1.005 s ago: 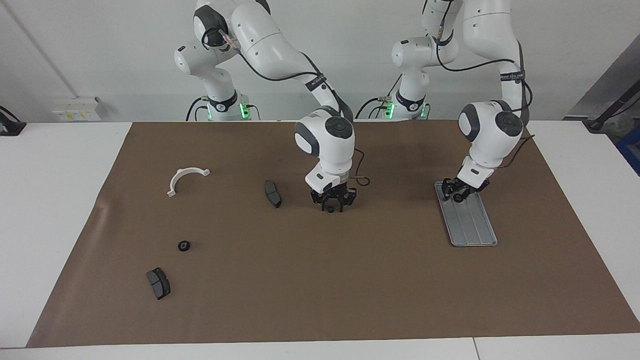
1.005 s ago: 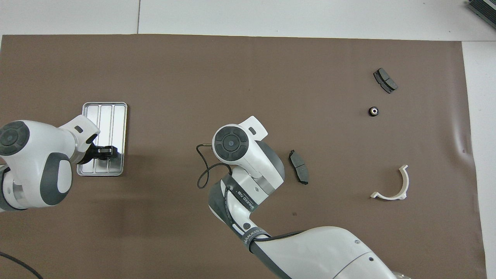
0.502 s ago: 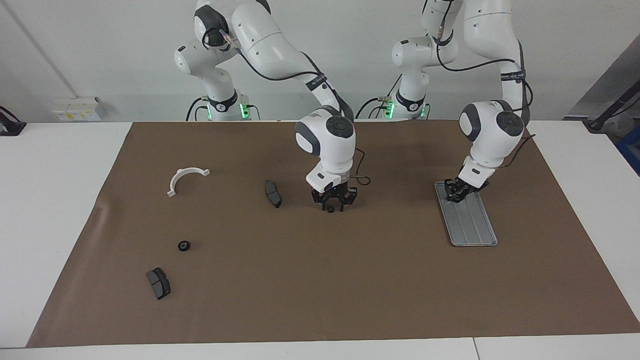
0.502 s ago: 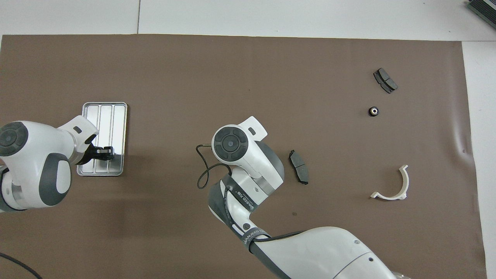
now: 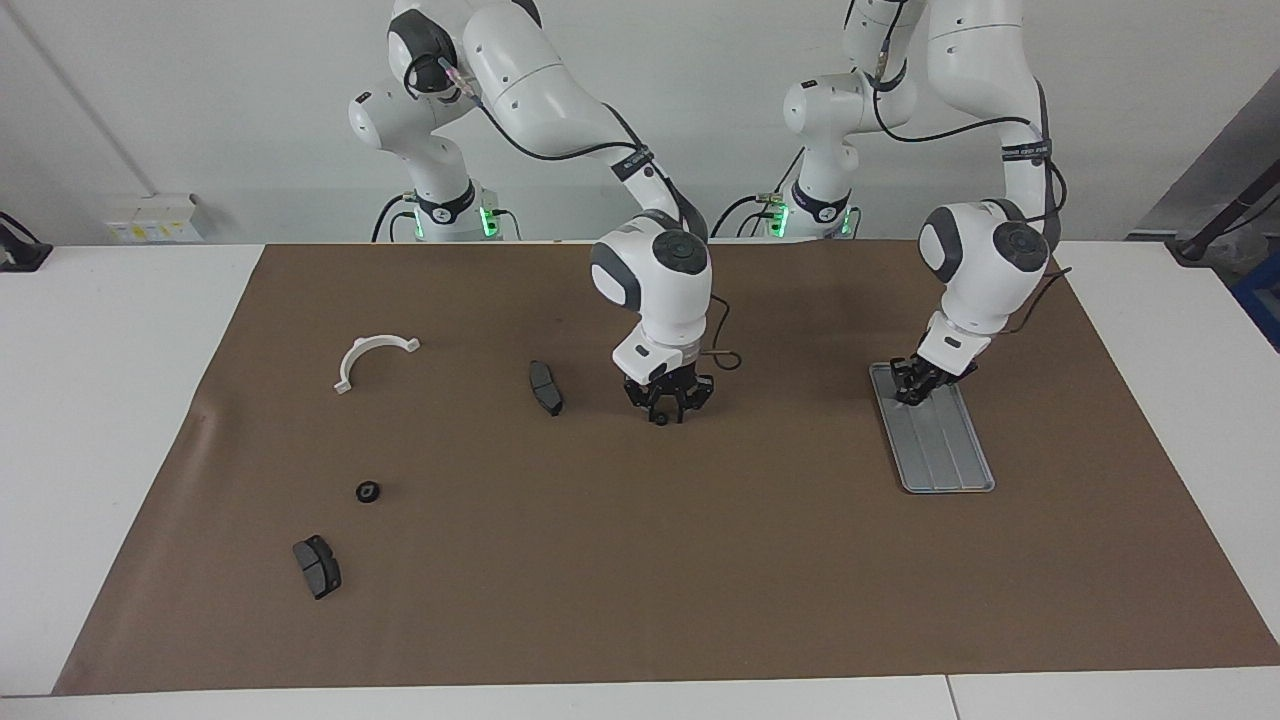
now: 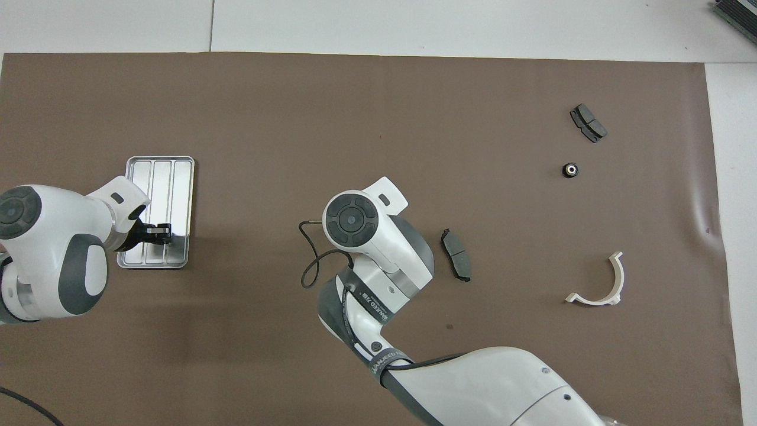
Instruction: Place bearing gear from tray to pile
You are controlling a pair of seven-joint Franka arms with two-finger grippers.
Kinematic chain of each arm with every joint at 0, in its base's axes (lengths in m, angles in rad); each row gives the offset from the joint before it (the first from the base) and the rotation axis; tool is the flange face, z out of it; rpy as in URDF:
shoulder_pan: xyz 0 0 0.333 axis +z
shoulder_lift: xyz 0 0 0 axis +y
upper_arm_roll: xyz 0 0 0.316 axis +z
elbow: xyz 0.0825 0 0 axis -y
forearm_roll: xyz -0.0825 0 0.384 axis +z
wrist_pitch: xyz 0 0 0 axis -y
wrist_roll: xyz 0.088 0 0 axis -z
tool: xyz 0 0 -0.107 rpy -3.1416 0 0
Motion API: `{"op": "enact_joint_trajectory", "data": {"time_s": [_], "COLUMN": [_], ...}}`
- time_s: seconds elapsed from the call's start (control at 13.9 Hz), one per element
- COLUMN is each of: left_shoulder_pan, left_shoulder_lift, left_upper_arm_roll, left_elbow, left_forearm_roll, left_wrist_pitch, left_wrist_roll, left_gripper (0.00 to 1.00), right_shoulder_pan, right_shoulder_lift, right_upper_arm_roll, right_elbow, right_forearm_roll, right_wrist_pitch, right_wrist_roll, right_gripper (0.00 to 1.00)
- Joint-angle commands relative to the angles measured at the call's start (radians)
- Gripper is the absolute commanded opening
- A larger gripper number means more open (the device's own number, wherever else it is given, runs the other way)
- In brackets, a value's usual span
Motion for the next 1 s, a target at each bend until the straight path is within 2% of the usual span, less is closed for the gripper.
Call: {"op": "enact_joint_trajectory", "data": {"time_s": [0.0, 0.14, 0.22, 0.5, 0.72, 0.93], "left_shoulder_pan": [0.003, -0.008, -0.011, -0.097, -0.195, -0.290], "left_shoulder_lift": [-0.022, -0.006, 0.004, 0.047, 0.051, 0.051], "left_upper_arm_roll": [0.002, 0.002, 0.000, 0.000, 0.000, 0.000], "left_elbow": [-0.003, 0.057, 0.109, 0.287, 0.303, 0.303], "left_forearm_roll": [0.002, 0.002, 0.002, 0.002, 0.002, 0.004], "left_wrist_pitch": [0.007, -0.028, -0.071, -0.235, -0.239, -0.236], "left_wrist_roll": [-0.010, -0.019, -0.023, -0.165, -0.337, -0.469], "left_gripper": [0.06, 0.04, 0.04, 0.04, 0.04, 0.04], "right_shoulder_pan": [0.002, 0.002, 0.000, -0.001, -0.006, -0.096], "right_shoulder_lift": [-0.001, -0.001, -0.001, -0.001, -0.008, -0.108], "right_upper_arm_roll": [0.000, 0.000, 0.000, 0.000, -0.012, -0.015], "right_elbow": [-0.007, -0.007, -0.007, 0.004, 0.008, -0.010], "right_forearm_roll": [-0.024, -0.024, -0.025, -0.024, -0.025, -0.035], "right_wrist_pitch": [0.002, 0.002, 0.001, -0.007, -0.042, -0.102], "right_wrist_roll": [0.031, 0.030, 0.030, 0.030, 0.024, -0.045], "right_gripper": [0.28, 0.04, 0.00, 0.00, 0.00, 0.00]}}
